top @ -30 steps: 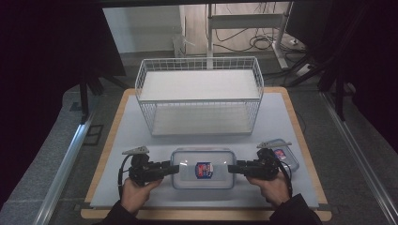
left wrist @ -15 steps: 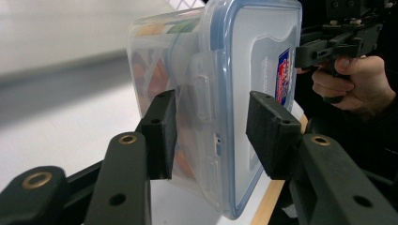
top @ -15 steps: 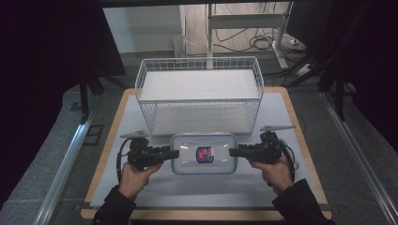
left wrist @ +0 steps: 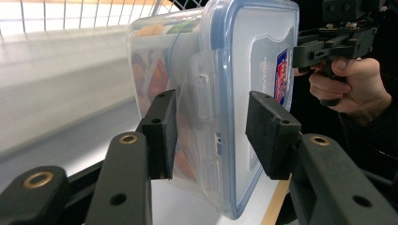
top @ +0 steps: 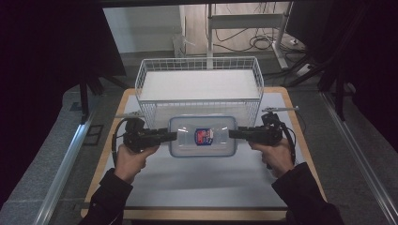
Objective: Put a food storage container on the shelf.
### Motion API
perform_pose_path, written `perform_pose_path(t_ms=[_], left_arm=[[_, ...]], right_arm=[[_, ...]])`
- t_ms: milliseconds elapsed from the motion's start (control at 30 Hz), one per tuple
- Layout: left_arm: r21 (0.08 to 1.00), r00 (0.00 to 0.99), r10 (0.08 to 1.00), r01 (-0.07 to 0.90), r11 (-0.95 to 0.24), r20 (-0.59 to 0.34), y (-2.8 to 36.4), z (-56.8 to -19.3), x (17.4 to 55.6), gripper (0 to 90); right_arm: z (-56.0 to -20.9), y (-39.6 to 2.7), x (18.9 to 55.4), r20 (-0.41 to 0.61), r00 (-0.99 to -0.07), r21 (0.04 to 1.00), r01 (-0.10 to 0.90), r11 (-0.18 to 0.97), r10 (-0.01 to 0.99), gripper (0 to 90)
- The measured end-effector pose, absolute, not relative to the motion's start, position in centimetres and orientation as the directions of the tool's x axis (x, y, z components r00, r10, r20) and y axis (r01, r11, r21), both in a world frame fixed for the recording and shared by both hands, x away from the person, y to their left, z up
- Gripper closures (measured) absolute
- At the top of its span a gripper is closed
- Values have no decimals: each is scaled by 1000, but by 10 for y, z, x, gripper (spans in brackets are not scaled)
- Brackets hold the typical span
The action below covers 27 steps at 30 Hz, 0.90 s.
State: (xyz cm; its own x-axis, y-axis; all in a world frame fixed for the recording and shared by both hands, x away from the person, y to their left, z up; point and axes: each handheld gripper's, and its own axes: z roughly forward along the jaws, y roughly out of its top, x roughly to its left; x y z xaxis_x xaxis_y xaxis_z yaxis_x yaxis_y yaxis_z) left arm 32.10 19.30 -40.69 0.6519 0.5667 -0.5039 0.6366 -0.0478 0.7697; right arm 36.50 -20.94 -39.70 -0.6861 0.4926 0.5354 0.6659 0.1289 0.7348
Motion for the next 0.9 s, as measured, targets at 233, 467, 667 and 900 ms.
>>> perform_pose_path(t_ms=[233, 467, 667, 900], left_arm=[[781, 658, 562, 624, -34, -501, 195, -389, 334, 552], [789, 665, 564, 613, -38, -489, 198, -365, 348, 552], [796, 670, 562, 605, -34, -485, 203, -346, 365, 552], [801, 671, 562, 598, -25, -484, 209, -328, 384, 552]], right_arm=[[-378, -208, 379, 535, -687, 743, 659, 113, 492, 525], [-360, -205, 391, 532, -691, 753, 650, 100, 490, 524], [-338, -201, 406, 524, -693, 759, 643, 97, 496, 523], [-321, -195, 425, 521, -693, 766, 637, 84, 499, 519]])
